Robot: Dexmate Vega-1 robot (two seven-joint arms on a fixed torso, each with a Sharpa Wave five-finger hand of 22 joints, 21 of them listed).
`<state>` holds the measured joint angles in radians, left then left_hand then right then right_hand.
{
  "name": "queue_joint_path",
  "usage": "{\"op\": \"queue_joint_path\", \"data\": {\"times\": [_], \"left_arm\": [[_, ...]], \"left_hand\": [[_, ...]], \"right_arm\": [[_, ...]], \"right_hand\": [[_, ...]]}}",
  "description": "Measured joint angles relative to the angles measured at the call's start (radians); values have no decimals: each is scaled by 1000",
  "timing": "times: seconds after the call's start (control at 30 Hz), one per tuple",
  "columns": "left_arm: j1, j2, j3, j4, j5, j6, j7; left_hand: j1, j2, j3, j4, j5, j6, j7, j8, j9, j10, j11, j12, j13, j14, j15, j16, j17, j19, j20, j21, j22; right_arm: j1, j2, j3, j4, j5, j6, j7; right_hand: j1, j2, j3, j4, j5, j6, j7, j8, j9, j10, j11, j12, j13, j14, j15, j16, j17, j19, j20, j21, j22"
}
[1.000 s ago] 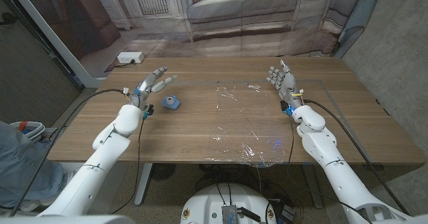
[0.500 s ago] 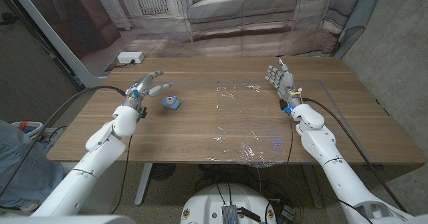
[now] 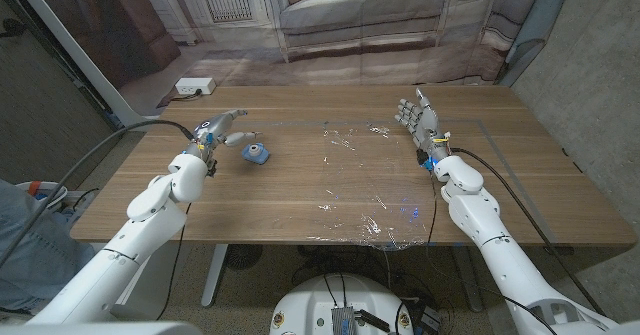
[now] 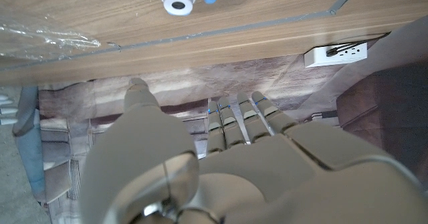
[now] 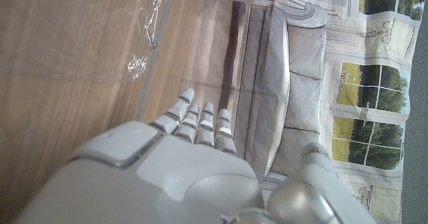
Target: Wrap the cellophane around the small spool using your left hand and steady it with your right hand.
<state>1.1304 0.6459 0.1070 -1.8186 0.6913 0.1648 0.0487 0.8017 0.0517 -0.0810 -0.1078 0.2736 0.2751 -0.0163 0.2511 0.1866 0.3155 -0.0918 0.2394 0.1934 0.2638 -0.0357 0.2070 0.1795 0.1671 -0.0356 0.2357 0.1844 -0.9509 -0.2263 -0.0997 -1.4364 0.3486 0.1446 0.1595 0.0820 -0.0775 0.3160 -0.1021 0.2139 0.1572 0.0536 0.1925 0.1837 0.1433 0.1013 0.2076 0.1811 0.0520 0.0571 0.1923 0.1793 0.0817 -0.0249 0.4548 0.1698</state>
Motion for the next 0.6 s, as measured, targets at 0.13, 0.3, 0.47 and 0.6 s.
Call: {"op": "queue_joint_path", "data": {"times": [0.13,0.3,0.47,0.6], "left_arm": [[-7,22,15,-20,28,25,-44],[-16,45,32,-42,60,56,-103],[-28,66,50,-65,95,86,-157],[-34,76,64,-77,135,114,-202]], "left_hand": [[17,-4,2,-7,0,4,-4,0,2,2,-2,0,0,0,0,0,0,4,-4,0,0],[31,-10,1,-15,0,2,-5,-7,2,-3,-7,0,0,1,-1,-4,0,8,0,0,0],[48,-13,1,-24,0,2,-5,-7,2,3,-14,0,0,13,-5,-4,0,19,0,0,0],[64,-13,5,-27,0,7,-11,-11,2,4,-14,-7,5,13,-5,-4,5,19,0,0,0]], "right_arm": [[2,3,-2,3,0,-2,2],[4,6,-4,7,1,-5,5],[6,8,-5,8,3,-9,7],[6,8,-6,9,3,-12,8]], "right_hand": [[2,2,0,0,0,0,0,0,0,0,0,0,0,4,-4,0,0,0,0,-4,0],[2,2,0,0,0,0,0,0,0,0,0,0,0,4,-4,0,0,4,-4,-4,0],[2,2,0,0,0,0,0,0,0,0,0,0,0,4,-4,0,0,4,-4,-8,0],[2,2,0,0,0,0,0,0,0,0,0,0,0,4,-4,0,0,4,-4,-8,0]]}}
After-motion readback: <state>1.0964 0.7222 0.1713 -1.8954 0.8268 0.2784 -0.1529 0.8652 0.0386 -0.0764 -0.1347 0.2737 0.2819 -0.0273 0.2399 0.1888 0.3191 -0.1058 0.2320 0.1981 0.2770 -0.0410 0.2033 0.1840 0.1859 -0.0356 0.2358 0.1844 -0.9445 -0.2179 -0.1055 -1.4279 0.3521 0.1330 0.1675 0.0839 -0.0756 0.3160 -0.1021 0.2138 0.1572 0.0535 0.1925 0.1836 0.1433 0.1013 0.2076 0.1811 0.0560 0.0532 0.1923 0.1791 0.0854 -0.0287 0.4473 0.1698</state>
